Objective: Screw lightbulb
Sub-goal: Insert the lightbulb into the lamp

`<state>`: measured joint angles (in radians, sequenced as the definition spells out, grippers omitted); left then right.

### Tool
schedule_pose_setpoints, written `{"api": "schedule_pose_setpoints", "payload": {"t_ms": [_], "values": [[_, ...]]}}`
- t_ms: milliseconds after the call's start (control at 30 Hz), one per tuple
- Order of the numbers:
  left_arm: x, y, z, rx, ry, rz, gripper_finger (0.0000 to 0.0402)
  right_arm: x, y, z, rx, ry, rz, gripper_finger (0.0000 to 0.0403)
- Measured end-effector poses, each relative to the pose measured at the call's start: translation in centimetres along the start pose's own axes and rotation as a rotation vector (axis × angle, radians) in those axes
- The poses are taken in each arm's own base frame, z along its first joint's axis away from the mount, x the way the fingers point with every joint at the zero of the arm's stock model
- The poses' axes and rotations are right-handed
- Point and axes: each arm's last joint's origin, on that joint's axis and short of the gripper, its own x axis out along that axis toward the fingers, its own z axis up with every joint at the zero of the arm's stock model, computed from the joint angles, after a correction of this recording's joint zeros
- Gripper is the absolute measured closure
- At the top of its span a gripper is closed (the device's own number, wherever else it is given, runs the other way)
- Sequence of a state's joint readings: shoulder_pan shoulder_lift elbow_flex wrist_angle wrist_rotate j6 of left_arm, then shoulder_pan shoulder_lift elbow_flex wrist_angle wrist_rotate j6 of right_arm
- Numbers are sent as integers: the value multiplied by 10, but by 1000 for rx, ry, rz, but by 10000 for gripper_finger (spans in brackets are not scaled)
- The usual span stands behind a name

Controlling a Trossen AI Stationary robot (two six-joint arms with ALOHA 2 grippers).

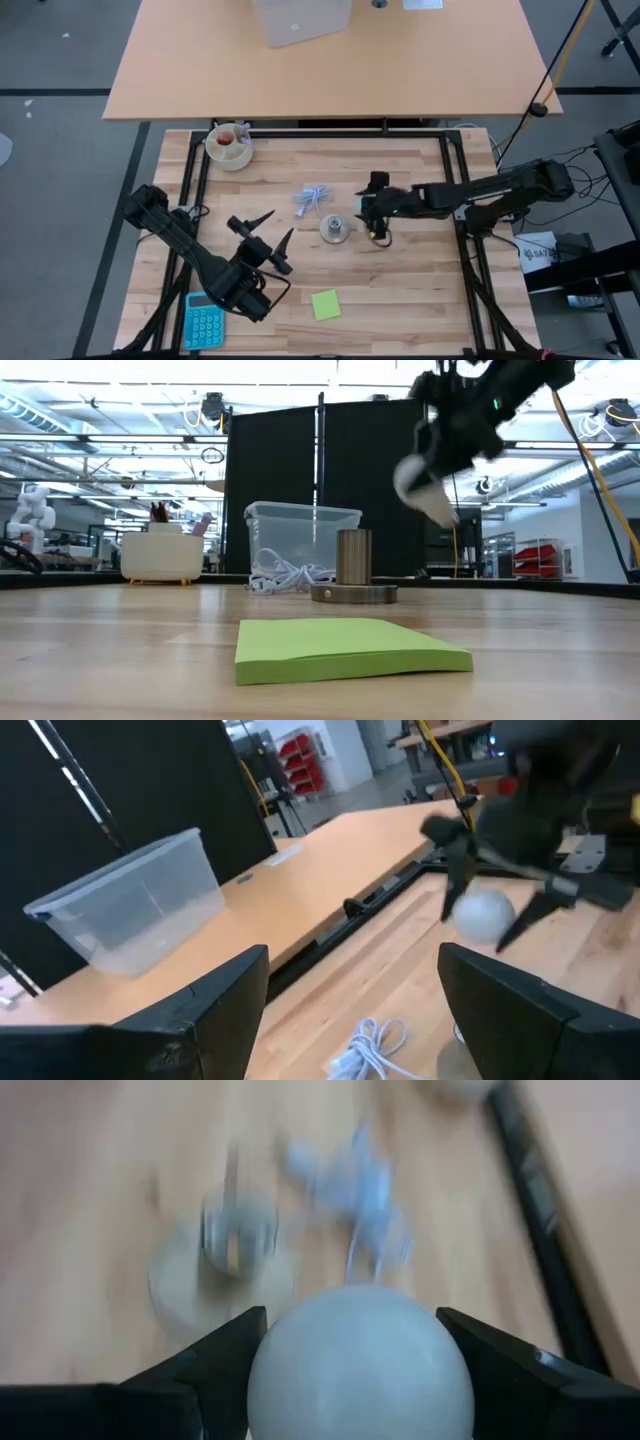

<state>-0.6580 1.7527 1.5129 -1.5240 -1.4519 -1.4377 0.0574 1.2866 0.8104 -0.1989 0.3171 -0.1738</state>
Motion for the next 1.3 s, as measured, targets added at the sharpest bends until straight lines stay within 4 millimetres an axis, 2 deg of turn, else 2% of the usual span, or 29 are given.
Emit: {"api": "schedule_pose_setpoints", "payload": {"t_ms": [200, 333, 533, 867, 1133, 1300], "values": [[2, 1, -2, 1, -25, 11, 106, -24, -8, 28, 148, -326, 122, 133], [1, 1, -2, 4, -26, 8, 106, -26, -7, 34, 182, -390, 191, 135], [1, 2, -2, 10, -31, 9, 106, -7, -5, 36, 266, -393, 239, 133], [-3, 2, -2, 25, -33, -1, 106, 35, 11, 37, 257, -432, 326, 133], [-8, 2, -3, 33, -38, -16, 106, 49, 9, 38, 246, -492, 343, 133], [-8, 2, -3, 32, -34, -16, 106, 53, 5, 22, 275, -496, 323, 135]]}}
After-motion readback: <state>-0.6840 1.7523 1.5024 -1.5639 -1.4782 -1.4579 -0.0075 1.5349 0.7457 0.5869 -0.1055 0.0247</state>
